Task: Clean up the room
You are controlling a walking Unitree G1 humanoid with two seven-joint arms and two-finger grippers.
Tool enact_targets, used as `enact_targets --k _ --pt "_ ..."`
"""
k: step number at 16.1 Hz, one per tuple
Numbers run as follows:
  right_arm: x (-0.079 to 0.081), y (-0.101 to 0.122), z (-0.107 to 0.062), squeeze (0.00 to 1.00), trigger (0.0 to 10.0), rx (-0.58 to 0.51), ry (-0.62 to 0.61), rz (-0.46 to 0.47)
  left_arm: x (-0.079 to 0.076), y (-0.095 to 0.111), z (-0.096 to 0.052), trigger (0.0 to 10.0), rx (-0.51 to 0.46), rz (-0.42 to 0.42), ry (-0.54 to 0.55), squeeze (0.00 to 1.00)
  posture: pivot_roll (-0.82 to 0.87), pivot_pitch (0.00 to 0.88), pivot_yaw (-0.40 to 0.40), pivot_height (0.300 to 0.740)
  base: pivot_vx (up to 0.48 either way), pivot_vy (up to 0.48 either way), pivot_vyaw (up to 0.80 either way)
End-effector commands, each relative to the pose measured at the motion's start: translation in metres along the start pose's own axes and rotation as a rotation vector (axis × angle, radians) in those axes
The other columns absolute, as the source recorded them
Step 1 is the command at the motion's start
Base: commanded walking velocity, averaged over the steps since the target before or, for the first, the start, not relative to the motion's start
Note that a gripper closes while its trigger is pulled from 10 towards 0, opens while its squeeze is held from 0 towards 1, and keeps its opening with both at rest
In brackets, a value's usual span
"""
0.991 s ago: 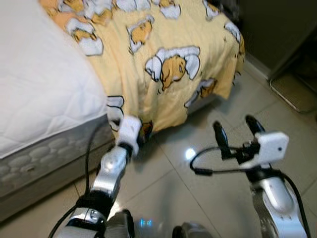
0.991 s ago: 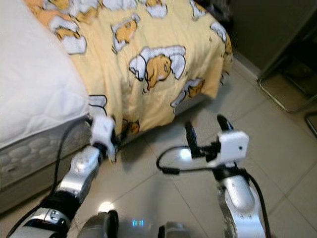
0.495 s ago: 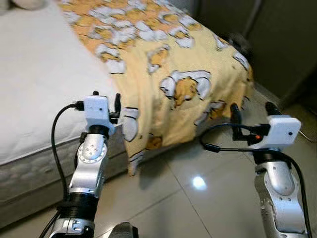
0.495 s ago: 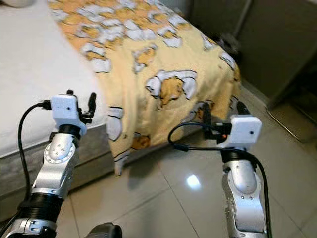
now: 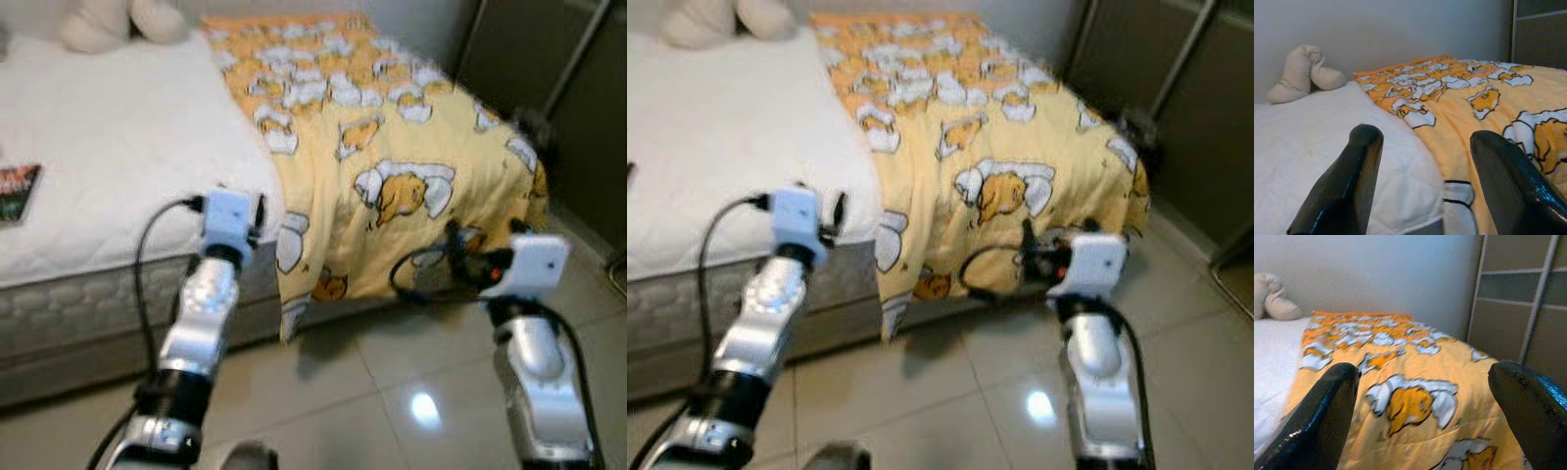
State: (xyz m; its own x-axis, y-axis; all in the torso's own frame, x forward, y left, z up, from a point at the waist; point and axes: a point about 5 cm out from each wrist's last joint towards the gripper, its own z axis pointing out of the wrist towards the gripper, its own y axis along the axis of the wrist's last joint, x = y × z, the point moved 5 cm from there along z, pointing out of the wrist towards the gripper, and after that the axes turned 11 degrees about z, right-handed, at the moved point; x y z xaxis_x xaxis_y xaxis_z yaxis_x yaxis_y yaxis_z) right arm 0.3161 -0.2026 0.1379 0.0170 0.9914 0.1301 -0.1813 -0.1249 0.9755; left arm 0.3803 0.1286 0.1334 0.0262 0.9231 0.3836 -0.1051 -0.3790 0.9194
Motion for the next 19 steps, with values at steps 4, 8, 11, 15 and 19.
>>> enact_targets --k 4,8,11,15,19 --pt "-0.006 -0.006 -0.005 0.09 10.0 0.029 -0.021 0.008 0.012 -0.028 -0.003 10.0 0.113 0.083 0.033 0.00 0.04 0.000 -0.012 0.740 0.000 -0.465 0.00" --pt "-0.014 -0.030 -0.049 0.11 10.0 0.101 -0.047 0.007 0.056 -0.064 -0.036 10.0 0.209 -0.078 0.123 0.00 0.04 0.000 0.003 0.740 0.000 -0.471 0.00" --pt "-0.020 -0.030 -0.060 0.08 10.0 0.090 -0.061 0.067 0.028 -0.063 -0.054 10.0 0.222 -0.274 0.013 0.00 0.05 0.000 -0.006 0.740 0.000 -0.133 0.00" --pt "-0.018 -0.030 -0.052 0.03 10.0 0.084 -0.068 0.084 0.007 -0.039 -0.039 10.0 0.172 -0.361 -0.017 0.00 0.04 0.000 -0.016 0.740 0.000 0.000 0.00" --pt "-0.017 -0.030 -0.054 0.01 10.0 0.087 -0.066 0.083 -0.011 -0.007 -0.031 10.0 0.069 -0.272 -0.102 0.00 0.02 0.010 -0.016 0.740 0.000 0.000 0.00"
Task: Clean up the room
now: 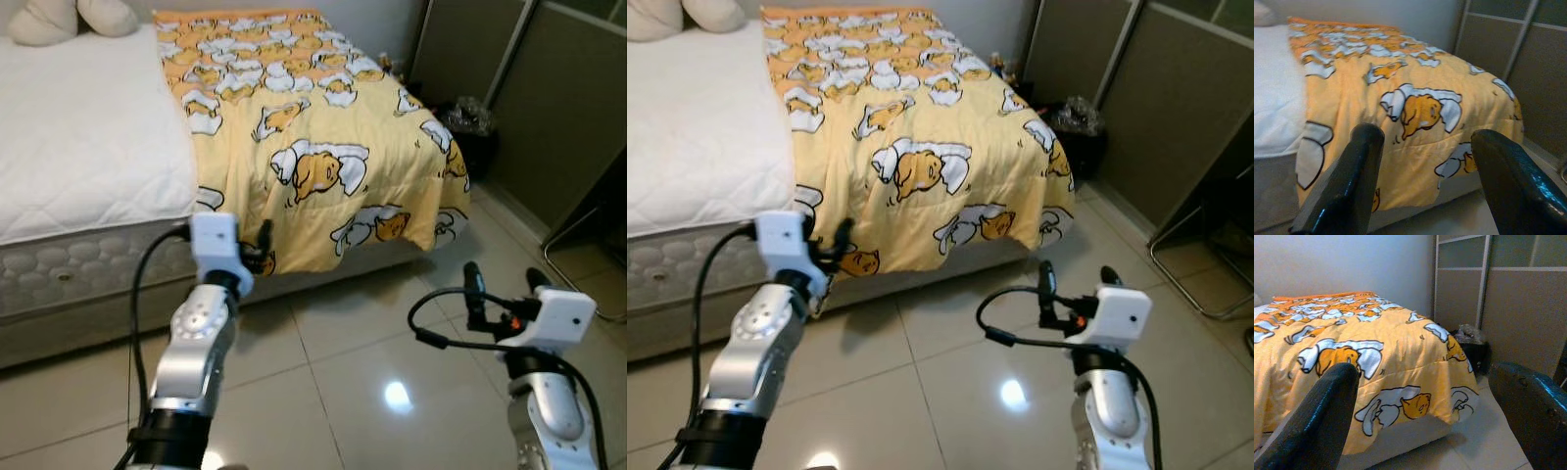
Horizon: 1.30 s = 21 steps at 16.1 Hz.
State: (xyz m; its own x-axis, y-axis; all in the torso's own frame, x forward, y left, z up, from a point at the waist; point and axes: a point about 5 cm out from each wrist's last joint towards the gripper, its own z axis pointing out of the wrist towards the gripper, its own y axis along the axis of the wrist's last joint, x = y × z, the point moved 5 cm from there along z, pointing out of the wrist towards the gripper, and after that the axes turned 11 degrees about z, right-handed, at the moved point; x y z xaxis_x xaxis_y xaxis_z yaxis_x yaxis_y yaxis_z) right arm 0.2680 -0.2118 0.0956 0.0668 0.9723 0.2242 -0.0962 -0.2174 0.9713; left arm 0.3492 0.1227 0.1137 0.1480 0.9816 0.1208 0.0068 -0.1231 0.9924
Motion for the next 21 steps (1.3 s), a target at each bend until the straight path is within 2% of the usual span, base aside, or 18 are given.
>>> enact_targets --k 1,6,10,13,16,18,20,21 --pt "0.000 0.000 -0.002 0.01 10.0 0.004 -0.001 -0.014 -0.005 0.009 0.004 10.0 -0.029 0.023 -0.023 0.00 0.01 0.013 -0.011 0.740 0.266 0.000 0.00" --pt "0.004 -0.002 -0.003 0.02 10.0 0.004 -0.007 -0.006 0.000 0.015 0.022 10.0 -0.019 0.075 -0.003 0.00 0.00 0.021 0.008 0.740 0.480 0.000 0.00" --pt "0.004 -0.003 -0.005 0.05 10.0 0.005 -0.017 -0.005 -0.003 0.012 0.021 10.0 -0.018 0.088 -0.019 0.00 0.01 0.023 0.014 0.740 0.480 0.000 0.63" --pt "0.006 -0.003 -0.004 0.06 10.0 0.008 -0.010 -0.006 0.000 0.014 0.019 10.0 -0.042 0.081 -0.008 0.00 0.01 0.028 0.011 0.740 0.480 0.000 0.64" --pt "0.001 -0.006 -0.006 0.08 10.0 0.023 -0.017 -0.015 0.015 0.000 0.014 10.0 -0.007 0.109 0.013 0.00 0.02 0.016 0.008 0.740 0.480 0.000 0.59" --pt "-0.005 -0.004 -0.007 0.09 10.0 0.017 -0.043 0.001 0.018 -0.011 0.007 10.0 0.001 0.135 -0.010 0.00 0.02 0.002 0.016 0.740 0.480 0.000 0.55" --pt "-0.010 -0.006 -0.008 0.09 10.0 0.020 -0.068 0.028 0.023 -0.019 0.002 10.0 0.020 0.104 0.002 0.00 0.03 0.000 0.016 0.740 0.480 0.000 0.55" --pt "-0.009 -0.008 -0.008 0.11 10.0 0.026 -0.067 0.032 0.033 -0.024 -0.002 10.0 0.048 0.055 0.048 0.00 0.03 0.000 0.015 0.740 0.480 0.000 0.54"
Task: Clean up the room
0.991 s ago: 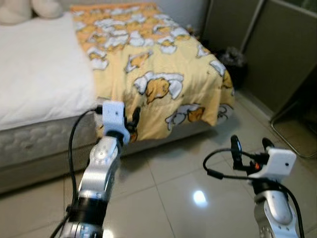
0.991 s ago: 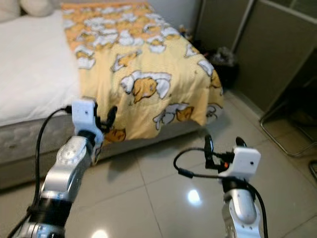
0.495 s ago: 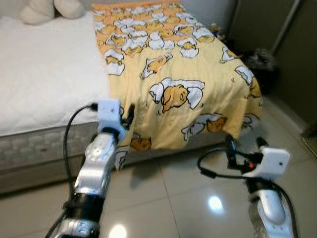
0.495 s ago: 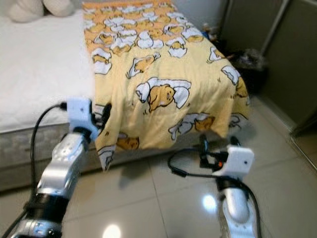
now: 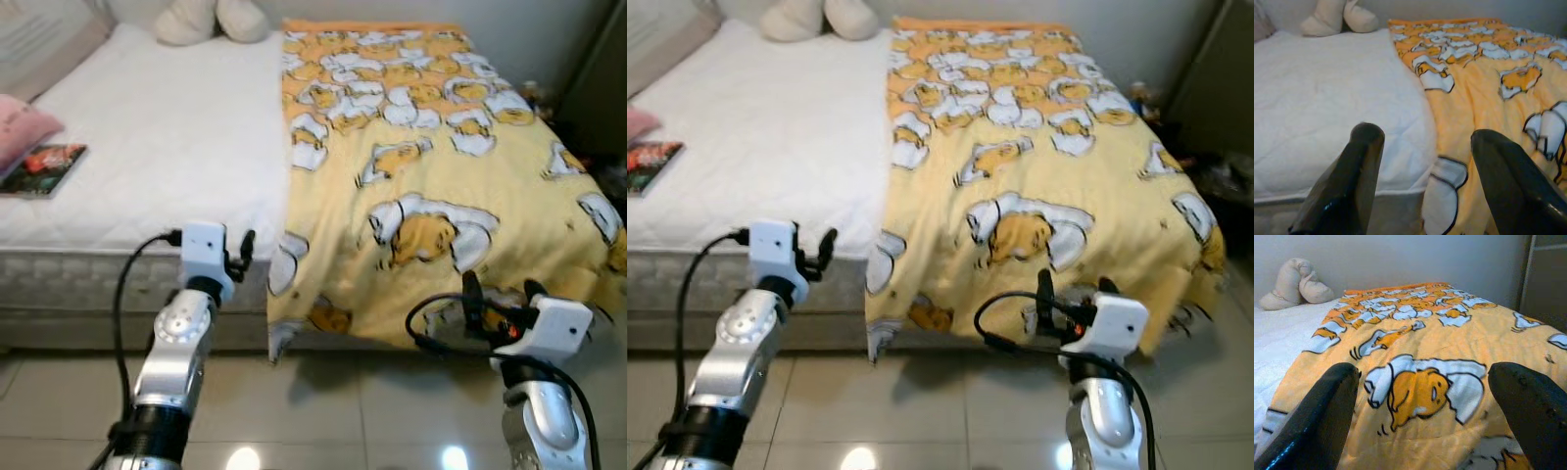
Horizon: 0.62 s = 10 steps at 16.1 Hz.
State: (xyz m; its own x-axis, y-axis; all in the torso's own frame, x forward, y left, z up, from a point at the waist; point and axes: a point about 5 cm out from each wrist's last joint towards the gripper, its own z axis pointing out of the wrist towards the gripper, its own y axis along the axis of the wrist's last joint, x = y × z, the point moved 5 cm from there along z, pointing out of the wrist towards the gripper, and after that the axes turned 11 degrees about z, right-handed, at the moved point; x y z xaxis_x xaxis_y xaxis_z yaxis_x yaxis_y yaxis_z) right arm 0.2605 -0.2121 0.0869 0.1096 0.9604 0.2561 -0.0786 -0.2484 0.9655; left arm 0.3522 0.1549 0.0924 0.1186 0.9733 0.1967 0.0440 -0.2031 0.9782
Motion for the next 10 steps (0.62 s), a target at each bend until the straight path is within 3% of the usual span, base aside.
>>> enact_targets --k 1,4,5,6,7,8,9,10 --pt "-0.006 -0.001 0.000 0.11 10.0 0.007 -0.018 0.002 0.007 -0.004 -0.002 10.0 0.025 -0.042 0.029 0.00 0.04 0.000 0.014 0.740 0.480 0.000 0.54" --pt "-0.004 -0.006 0.001 0.11 10.0 0.021 -0.007 0.008 0.012 -0.016 -0.008 10.0 0.058 0.051 0.013 0.00 0.05 0.000 0.010 0.740 0.265 0.000 0.54" --pt "-0.008 -0.006 0.000 0.11 10.0 0.013 -0.028 0.023 0.005 -0.007 -0.008 10.0 -0.005 0.096 -0.034 0.00 0.06 0.000 0.005 0.740 0.000 0.000 0.54" --pt "-0.013 -0.005 -0.008 0.11 10.0 0.005 -0.048 0.018 -0.003 0.006 -0.019 10.0 -0.117 0.205 -0.136 0.00 0.05 0.000 0.007 0.740 0.000 0.000 0.52" --pt "-0.014 -0.003 -0.017 0.11 10.0 0.002 -0.043 -0.014 -0.003 0.004 -0.032 10.0 -0.140 0.246 -0.202 0.00 0.05 0.000 0.007 0.740 0.000 0.000 0.53" --pt "-0.016 -0.004 -0.025 0.11 10.0 0.011 -0.041 -0.029 0.005 -0.004 -0.040 10.0 -0.104 0.205 -0.208 0.00 0.05 0.000 0.006 0.740 0.000 0.000 0.53" --pt "-0.018 -0.008 -0.049 0.11 10.0 0.048 -0.034 -0.065 0.013 -0.012 -0.055 10.0 -0.056 0.095 -0.215 0.00 0.04 0.000 -0.005 0.740 0.000 0.000 0.53" --pt "-0.018 -0.010 -0.057 0.12 10.0 0.063 -0.026 -0.077 0.008 -0.013 -0.061 10.0 -0.049 0.076 -0.239 0.00 0.04 0.000 -0.005 0.740 0.000 0.000 0.53"
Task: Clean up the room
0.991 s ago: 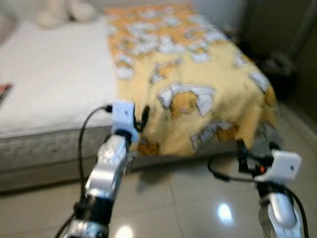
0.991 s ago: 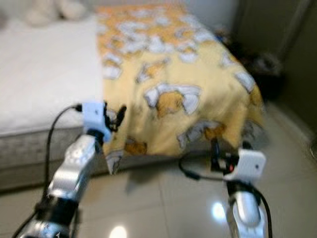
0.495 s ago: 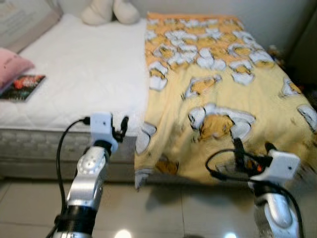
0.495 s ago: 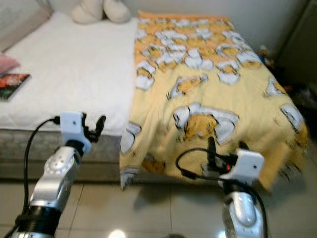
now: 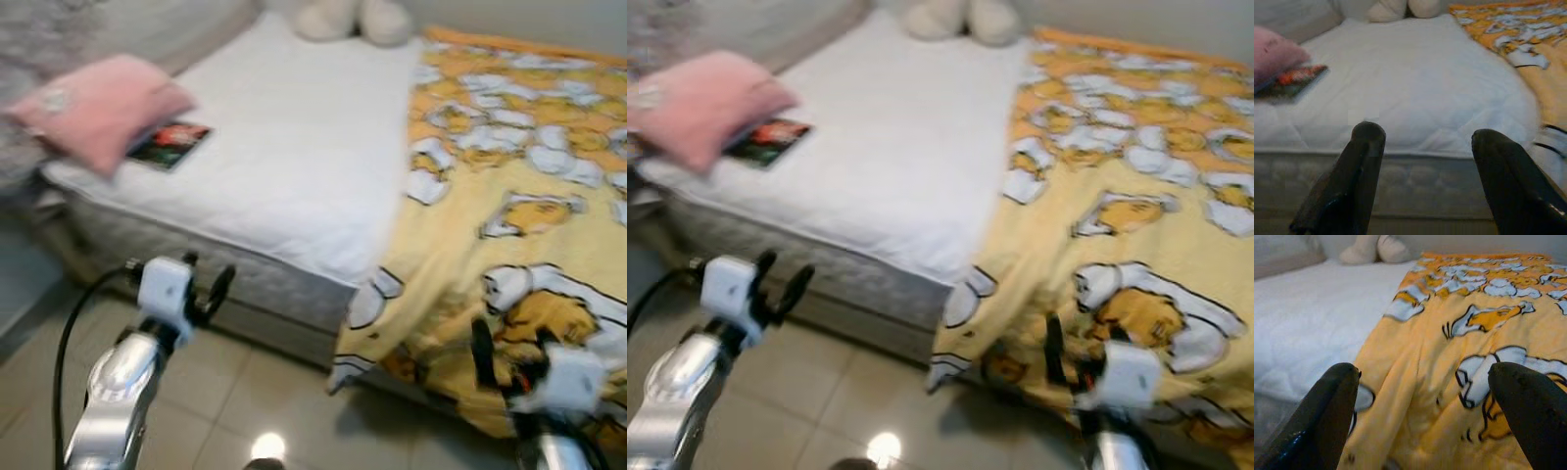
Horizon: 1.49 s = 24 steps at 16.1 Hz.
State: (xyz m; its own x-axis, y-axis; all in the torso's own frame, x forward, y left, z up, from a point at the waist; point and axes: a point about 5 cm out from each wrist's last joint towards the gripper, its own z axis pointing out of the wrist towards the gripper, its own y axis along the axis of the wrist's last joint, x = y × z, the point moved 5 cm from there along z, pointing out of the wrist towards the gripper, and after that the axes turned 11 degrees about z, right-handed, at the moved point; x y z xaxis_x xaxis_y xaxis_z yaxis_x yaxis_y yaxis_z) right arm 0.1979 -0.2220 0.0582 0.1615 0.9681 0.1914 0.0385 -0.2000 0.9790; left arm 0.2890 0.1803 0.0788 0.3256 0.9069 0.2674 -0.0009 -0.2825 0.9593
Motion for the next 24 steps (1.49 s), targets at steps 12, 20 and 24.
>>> enact_targets --k 12,20,24 --pt "0.010 0.005 0.036 0.07 10.0 -0.006 0.050 -0.002 0.005 0.013 0.035 10.0 0.033 -0.083 0.142 0.00 0.06 0.003 -0.009 0.740 0.273 0.000 0.41" --pt "0.020 0.004 0.045 0.07 10.0 -0.042 0.017 0.058 0.007 0.019 0.049 10.0 0.048 0.013 0.099 0.00 0.08 0.043 0.053 0.740 0.480 0.000 0.00" --pt "0.025 0.011 0.045 0.13 10.0 -0.054 0.061 0.031 0.000 0.015 0.048 10.0 0.054 -0.046 0.128 0.00 0.07 0.046 0.030 0.740 0.480 0.000 0.50"
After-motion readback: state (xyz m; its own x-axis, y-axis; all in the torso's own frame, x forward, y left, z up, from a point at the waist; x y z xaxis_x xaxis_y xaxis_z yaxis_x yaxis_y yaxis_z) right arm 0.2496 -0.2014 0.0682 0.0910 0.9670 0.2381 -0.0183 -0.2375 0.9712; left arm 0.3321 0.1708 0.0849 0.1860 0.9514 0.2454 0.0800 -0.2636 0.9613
